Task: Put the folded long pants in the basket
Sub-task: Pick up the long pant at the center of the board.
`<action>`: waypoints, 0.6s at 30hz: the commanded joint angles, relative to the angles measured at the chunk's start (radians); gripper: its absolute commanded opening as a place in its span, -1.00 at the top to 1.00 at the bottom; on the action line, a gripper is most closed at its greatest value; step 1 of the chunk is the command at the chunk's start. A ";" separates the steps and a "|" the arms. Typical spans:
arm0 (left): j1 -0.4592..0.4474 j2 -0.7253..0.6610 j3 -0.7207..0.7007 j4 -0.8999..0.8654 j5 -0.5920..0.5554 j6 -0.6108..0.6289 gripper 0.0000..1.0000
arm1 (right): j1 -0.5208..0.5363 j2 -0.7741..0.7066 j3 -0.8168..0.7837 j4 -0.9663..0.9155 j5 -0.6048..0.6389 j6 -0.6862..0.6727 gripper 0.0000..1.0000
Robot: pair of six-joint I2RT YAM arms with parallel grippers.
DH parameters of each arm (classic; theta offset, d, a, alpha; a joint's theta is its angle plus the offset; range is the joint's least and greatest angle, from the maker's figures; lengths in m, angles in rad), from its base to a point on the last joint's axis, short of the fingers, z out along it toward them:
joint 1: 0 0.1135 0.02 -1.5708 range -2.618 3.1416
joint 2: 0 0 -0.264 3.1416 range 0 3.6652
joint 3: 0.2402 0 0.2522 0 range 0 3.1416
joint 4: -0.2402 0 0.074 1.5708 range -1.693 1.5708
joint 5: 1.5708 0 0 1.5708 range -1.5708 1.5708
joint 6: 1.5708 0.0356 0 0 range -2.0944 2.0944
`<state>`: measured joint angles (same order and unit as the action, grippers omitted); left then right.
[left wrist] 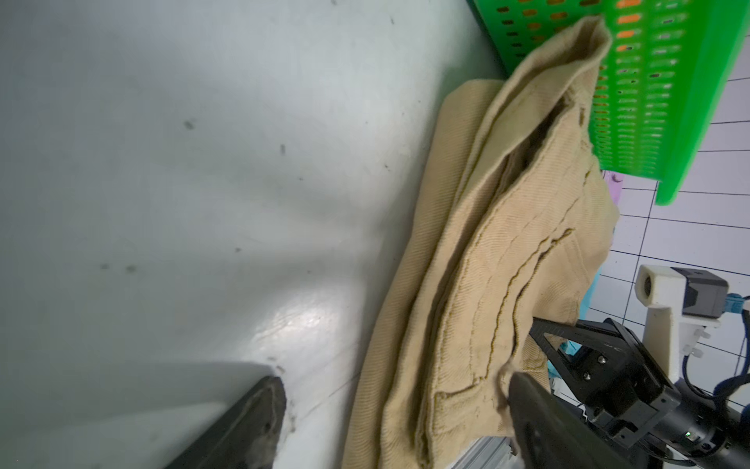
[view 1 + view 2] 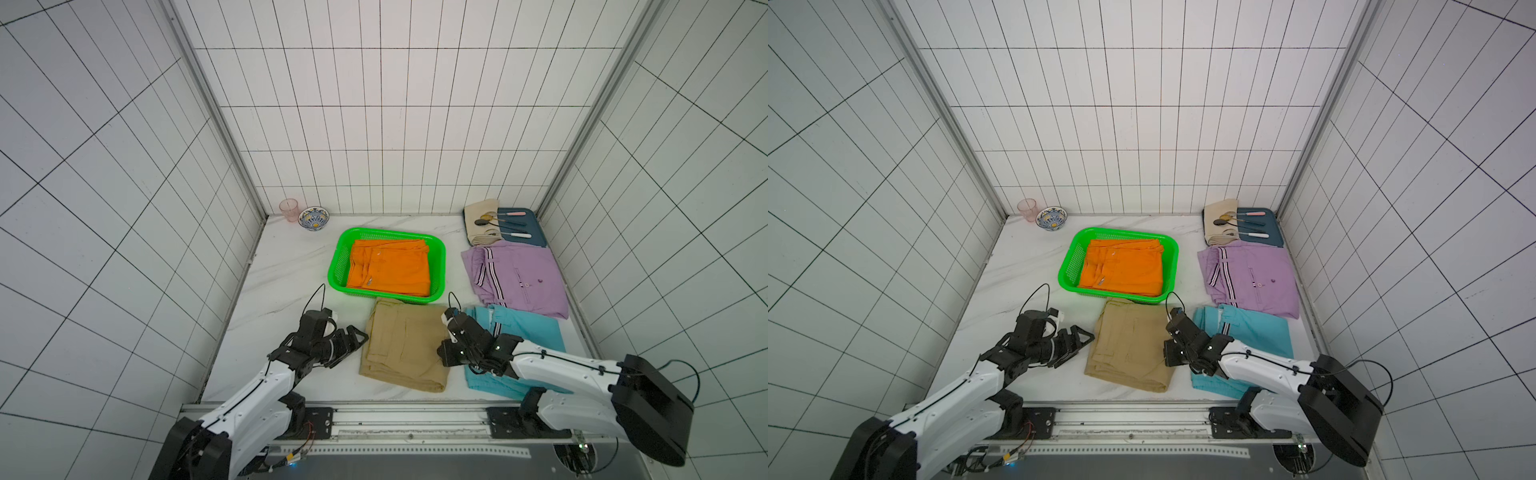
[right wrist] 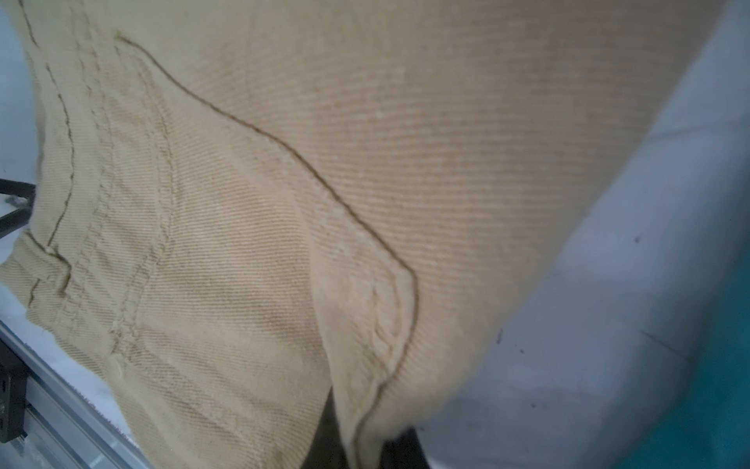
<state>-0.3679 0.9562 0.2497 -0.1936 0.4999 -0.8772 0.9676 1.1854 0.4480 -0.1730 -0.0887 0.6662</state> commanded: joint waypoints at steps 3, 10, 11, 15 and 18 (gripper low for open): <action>-0.058 0.136 -0.019 0.127 -0.029 -0.030 -0.79 | -0.004 0.008 0.037 -0.018 -0.023 -0.026 1.00; -0.105 0.244 -0.012 0.195 -0.087 -0.031 -0.46 | -0.006 0.027 0.053 -0.033 -0.030 -0.037 1.00; -0.105 0.263 -0.012 0.214 -0.084 -0.032 -0.35 | -0.005 0.031 0.053 -0.033 -0.035 -0.037 1.00; -0.112 0.364 0.000 0.288 -0.046 -0.035 0.22 | -0.006 0.039 0.056 -0.027 -0.046 -0.039 1.00; -0.114 0.408 0.017 0.292 -0.057 -0.024 0.79 | -0.006 0.032 0.057 -0.028 -0.049 -0.040 1.00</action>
<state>-0.4747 1.3128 0.2790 0.1593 0.4858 -0.9123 0.9638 1.2087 0.4686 -0.1852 -0.1036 0.6411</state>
